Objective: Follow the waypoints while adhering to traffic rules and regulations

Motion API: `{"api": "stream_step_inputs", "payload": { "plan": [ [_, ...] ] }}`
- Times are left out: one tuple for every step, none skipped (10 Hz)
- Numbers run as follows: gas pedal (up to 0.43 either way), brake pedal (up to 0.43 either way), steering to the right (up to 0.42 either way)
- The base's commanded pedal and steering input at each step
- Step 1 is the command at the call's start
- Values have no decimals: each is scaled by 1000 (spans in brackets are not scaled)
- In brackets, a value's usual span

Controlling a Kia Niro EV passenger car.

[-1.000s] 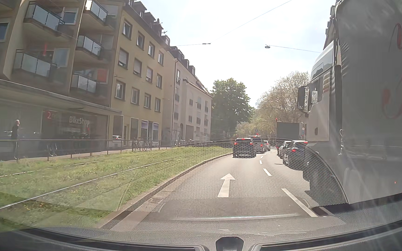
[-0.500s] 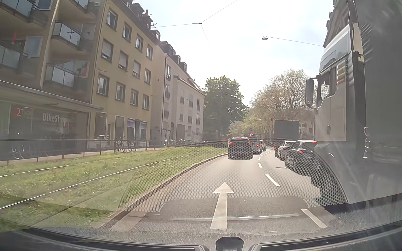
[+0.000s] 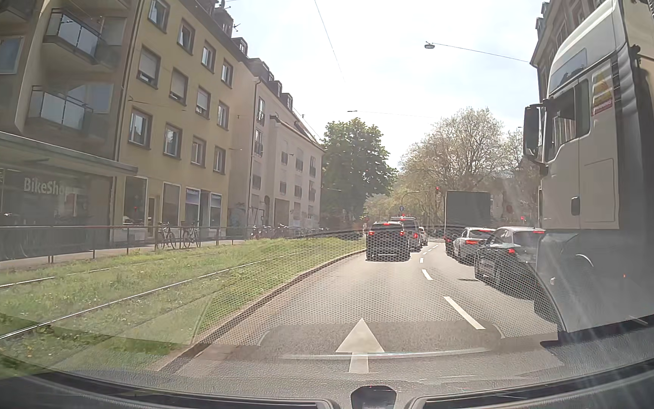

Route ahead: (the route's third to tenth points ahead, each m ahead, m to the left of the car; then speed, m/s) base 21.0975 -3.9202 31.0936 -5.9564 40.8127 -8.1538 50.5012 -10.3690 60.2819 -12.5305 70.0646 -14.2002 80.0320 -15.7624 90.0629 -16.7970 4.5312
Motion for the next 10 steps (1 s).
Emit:
{"api": "stream_step_inputs", "payload": {
  "plan": [
    [0, 104, 34],
    [0, 104, 34],
    [0, 104, 34],
    [0, 104, 34],
    [0, 104, 34],
    [0, 104, 34],
    [0, 104, 34],
    [0, 104, 34],
    [0, 104, 34],
    [0, 104, 34]
  ]
}}
